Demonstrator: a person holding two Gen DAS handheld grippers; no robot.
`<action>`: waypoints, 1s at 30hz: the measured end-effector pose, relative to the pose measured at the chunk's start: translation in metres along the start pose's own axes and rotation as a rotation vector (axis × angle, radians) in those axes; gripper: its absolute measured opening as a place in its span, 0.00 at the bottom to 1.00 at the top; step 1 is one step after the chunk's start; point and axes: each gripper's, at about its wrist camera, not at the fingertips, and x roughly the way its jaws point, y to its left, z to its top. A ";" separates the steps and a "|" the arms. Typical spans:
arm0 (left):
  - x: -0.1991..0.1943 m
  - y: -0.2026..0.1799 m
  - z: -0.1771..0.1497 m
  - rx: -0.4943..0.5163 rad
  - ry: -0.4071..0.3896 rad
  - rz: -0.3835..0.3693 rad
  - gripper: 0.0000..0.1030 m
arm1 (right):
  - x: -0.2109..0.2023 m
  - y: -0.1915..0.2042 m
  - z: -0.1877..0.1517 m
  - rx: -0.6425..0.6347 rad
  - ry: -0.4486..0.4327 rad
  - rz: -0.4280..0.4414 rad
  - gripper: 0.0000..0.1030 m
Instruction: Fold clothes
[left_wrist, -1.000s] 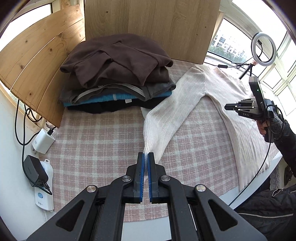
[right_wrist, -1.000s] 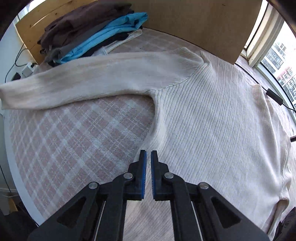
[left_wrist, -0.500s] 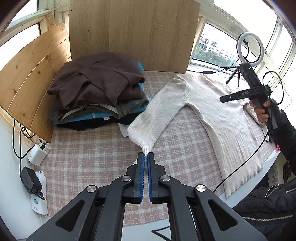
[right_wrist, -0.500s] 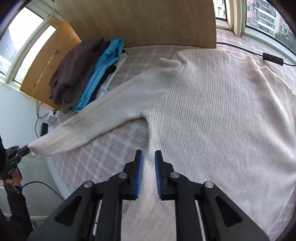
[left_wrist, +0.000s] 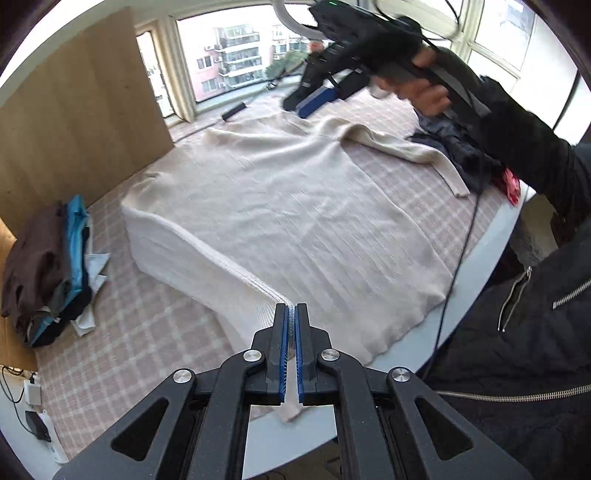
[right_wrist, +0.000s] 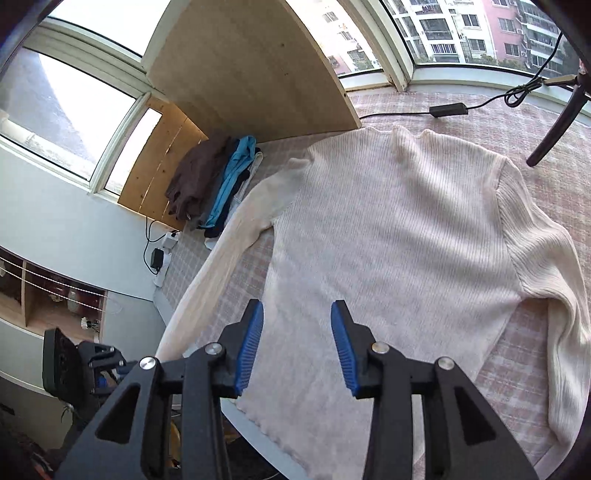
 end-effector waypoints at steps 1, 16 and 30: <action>0.020 -0.014 -0.006 -0.004 0.051 -0.016 0.03 | 0.014 -0.004 0.005 -0.007 0.028 -0.005 0.37; 0.042 0.004 -0.075 -0.570 0.051 0.002 0.14 | 0.192 0.024 0.134 -0.239 0.160 -0.220 0.39; 0.113 0.011 -0.067 -0.716 0.105 -0.048 0.05 | 0.238 0.021 0.164 -0.313 0.196 -0.272 0.31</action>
